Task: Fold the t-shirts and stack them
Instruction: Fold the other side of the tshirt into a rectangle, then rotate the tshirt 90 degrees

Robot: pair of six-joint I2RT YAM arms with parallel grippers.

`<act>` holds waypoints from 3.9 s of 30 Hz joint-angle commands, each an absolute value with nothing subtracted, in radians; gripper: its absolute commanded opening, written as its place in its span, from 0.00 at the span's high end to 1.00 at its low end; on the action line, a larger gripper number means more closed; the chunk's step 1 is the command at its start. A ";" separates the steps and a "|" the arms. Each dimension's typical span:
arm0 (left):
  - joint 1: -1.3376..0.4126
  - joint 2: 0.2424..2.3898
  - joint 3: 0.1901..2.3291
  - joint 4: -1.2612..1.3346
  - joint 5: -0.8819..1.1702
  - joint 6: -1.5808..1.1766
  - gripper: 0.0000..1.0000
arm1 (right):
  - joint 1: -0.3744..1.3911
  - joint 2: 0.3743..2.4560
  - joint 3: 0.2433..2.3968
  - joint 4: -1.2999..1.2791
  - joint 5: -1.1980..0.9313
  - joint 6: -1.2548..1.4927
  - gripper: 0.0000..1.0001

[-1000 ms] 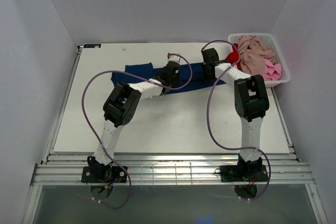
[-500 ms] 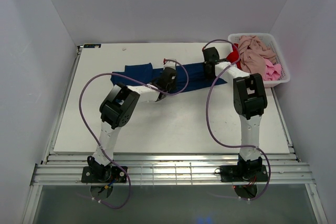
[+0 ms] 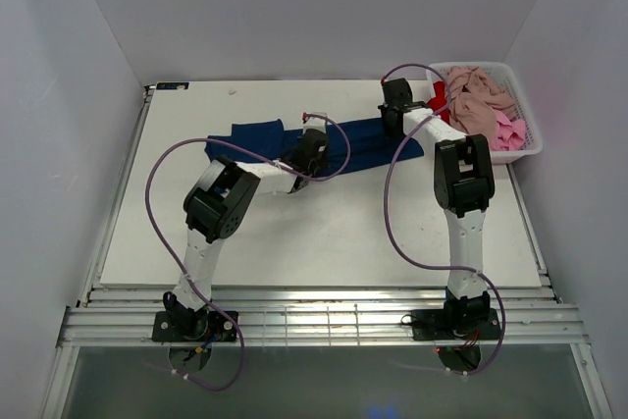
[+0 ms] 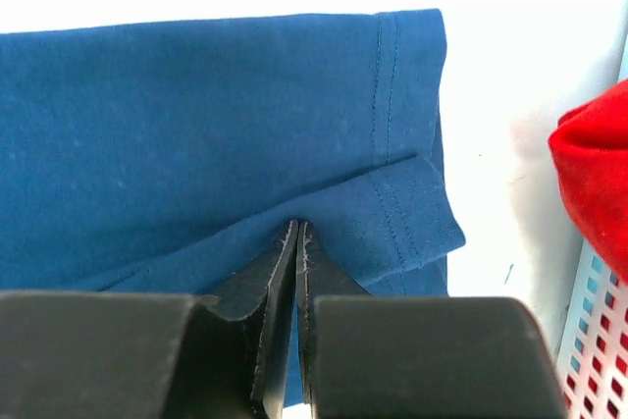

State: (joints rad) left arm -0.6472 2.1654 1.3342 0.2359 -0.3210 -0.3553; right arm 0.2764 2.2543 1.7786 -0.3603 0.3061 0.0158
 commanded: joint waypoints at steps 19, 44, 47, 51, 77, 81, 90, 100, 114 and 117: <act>-0.781 2.065 1.351 0.276 -0.390 -0.267 1.00 | 0.258 2.152 1.772 -0.141 0.331 0.005 0.92; -0.819 2.171 1.433 0.291 -0.387 -0.265 1.00 | 0.276 2.085 1.551 -0.265 0.081 0.029 0.92; -0.818 2.203 1.450 0.291 -0.388 -0.256 1.00 | 0.278 2.089 1.551 -0.264 0.075 0.034 0.92; -0.818 2.235 1.457 0.291 -0.397 -0.253 1.00 | 0.278 2.103 1.562 -0.273 0.068 0.040 0.92; -0.818 2.177 1.250 0.321 -0.417 -0.347 1.00 | 0.287 2.232 1.743 -0.298 0.115 0.063 0.92; -0.819 2.175 1.221 0.328 -0.420 -0.357 1.00 | 0.287 2.236 1.761 -0.253 0.132 0.084 0.92; -0.819 2.158 1.155 0.341 -0.417 -0.399 1.00 | 0.285 2.309 1.904 -0.195 0.212 0.127 0.92; -0.824 2.103 1.034 0.351 -0.403 -0.452 1.00 | 0.285 2.127 1.755 -0.133 0.253 0.061 0.83; -1.051 1.816 0.716 0.307 -0.480 -0.577 1.00 | 0.319 1.780 1.317 -0.120 0.196 0.043 0.82; -1.147 1.789 0.698 0.235 -0.515 -0.613 1.00 | 0.340 1.727 1.254 -0.129 0.172 0.051 0.82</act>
